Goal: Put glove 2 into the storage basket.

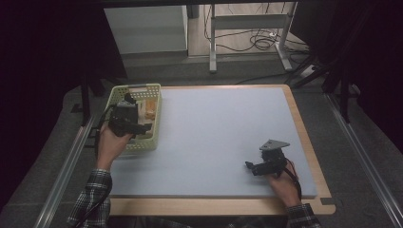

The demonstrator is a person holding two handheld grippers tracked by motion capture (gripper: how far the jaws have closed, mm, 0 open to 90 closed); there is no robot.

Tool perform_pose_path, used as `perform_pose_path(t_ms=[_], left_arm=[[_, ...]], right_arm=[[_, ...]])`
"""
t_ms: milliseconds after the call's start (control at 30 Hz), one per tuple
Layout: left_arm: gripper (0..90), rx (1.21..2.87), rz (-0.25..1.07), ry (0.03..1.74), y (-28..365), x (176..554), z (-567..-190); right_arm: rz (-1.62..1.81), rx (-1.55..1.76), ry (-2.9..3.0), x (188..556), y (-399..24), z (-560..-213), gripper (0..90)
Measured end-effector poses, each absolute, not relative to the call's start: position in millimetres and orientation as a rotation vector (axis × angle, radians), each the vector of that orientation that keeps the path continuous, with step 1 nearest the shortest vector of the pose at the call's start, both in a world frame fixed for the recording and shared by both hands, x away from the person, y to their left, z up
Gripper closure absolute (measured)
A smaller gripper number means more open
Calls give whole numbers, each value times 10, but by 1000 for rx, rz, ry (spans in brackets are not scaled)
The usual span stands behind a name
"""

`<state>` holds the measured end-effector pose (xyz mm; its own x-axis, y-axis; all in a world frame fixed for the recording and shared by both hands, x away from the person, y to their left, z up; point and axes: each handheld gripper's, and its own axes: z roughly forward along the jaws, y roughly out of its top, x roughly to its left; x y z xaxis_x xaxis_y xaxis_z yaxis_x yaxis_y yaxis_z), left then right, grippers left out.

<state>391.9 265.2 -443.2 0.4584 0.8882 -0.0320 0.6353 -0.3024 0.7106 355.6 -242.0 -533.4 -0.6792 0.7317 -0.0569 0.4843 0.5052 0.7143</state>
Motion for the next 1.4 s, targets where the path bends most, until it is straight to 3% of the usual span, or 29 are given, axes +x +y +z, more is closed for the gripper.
perform_pose_path(t_ms=[867, 1400], left_arm=[[0, 2070, 449, 981, 1893, 3522, -4413], [0, 2110, 432, 875, 1465, 3295, -4753]], right_arm=[[974, 1011, 2398, 3555, -2420, -5333, 82], [974, 1012, 2398, 3554, -2419, -5333, 82]])
